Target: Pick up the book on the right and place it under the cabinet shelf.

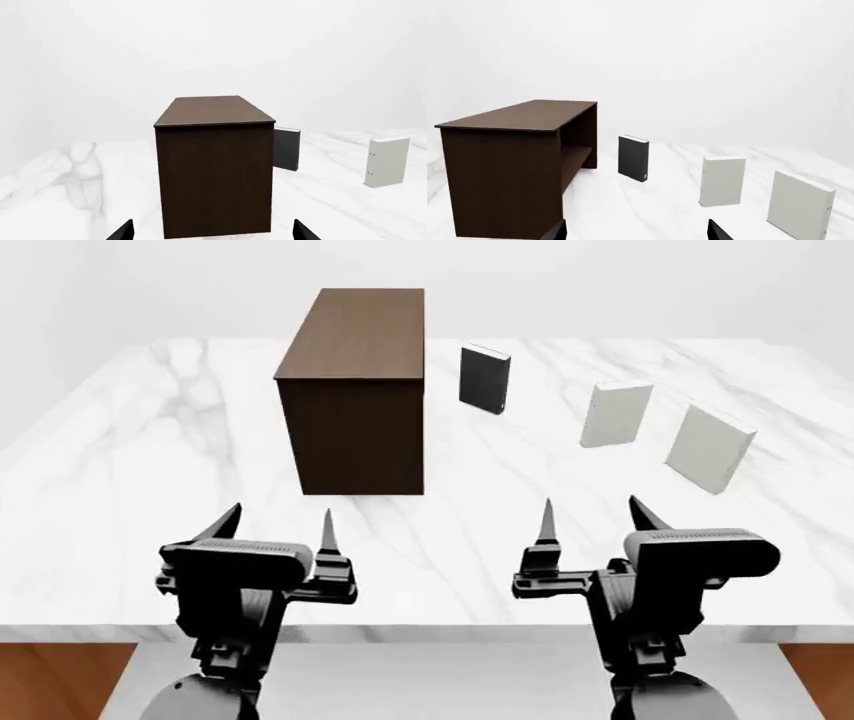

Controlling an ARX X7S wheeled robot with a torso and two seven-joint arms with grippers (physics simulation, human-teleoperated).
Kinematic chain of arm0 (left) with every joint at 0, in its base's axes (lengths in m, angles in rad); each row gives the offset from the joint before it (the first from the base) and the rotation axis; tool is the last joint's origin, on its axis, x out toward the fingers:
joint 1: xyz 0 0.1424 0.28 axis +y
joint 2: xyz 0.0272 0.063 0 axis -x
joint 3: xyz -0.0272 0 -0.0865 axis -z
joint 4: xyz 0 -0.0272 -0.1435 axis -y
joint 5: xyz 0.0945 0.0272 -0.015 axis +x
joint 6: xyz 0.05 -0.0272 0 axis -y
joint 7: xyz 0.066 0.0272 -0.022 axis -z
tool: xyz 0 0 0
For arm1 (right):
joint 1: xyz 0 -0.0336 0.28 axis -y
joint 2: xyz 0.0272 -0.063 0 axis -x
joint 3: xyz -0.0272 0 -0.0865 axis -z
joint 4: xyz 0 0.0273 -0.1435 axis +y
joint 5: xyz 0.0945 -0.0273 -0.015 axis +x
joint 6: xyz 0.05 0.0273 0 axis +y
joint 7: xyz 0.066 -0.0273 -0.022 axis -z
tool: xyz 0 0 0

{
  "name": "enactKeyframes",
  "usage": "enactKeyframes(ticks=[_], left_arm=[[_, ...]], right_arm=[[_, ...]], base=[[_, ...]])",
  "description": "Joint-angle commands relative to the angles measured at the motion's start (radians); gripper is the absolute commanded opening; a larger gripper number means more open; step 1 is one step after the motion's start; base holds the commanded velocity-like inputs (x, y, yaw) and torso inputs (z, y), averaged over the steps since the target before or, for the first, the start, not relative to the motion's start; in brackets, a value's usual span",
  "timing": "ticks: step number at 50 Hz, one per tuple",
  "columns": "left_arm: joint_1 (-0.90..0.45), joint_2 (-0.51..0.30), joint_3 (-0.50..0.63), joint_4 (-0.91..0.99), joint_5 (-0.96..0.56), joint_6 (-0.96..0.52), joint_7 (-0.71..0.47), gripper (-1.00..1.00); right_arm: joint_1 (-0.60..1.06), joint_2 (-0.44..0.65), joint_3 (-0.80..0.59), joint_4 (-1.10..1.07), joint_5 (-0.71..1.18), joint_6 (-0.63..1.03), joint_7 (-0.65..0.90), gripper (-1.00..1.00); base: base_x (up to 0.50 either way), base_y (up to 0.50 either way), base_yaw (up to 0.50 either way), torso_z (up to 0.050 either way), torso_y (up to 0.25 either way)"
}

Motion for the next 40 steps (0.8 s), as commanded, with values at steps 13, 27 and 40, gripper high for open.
enactKeyframes(ticks=[13,27,40], left_arm=[[-0.251,-0.032,0.003,0.191,-0.067,-0.347,-0.027,1.0],[-0.327,-0.04,-0.009,0.228,-0.094,-0.428,-0.047,1.0],[-0.372,-0.053,0.008,0.261,-0.1,-0.481,-0.066,1.0]], right_arm=[[0.282,0.061,0.042,-0.239,0.078,0.401,0.011,1.0],[0.367,0.079,0.041,-0.294,0.096,0.505,0.021,1.0],[0.394,0.088,0.044,-0.323,0.112,0.534,0.023,1.0]], base=[[0.0,0.0,0.0,0.0,0.0],[0.05,-0.26,0.0,0.0,0.0],[0.25,-0.39,0.0,0.0,0.0]])
